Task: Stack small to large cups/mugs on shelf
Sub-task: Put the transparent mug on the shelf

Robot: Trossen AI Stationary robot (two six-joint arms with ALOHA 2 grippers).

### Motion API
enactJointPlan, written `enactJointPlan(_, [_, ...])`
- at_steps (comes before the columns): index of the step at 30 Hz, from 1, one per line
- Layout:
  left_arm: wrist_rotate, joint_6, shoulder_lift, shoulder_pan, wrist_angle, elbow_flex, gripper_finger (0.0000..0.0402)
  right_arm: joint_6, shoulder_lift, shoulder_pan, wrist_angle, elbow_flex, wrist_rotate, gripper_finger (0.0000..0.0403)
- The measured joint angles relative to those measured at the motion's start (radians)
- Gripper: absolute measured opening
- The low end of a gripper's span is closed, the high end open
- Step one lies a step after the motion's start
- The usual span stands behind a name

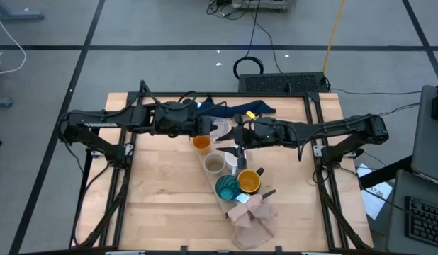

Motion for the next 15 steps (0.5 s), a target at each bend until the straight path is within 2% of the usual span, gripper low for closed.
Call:
enactJointPlan(6, [0.007,-0.005,0.000,-0.001,0.003,0.000,0.0000,0.017,-0.001,0.000,-0.006,0.000,0.002,0.0107])
enactJointPlan(15, [0.023,-0.012,0.000,-0.002,0.012,0.000,0.0000,0.033,-0.002,-0.002,-0.034,0.000,0.005,0.0015])
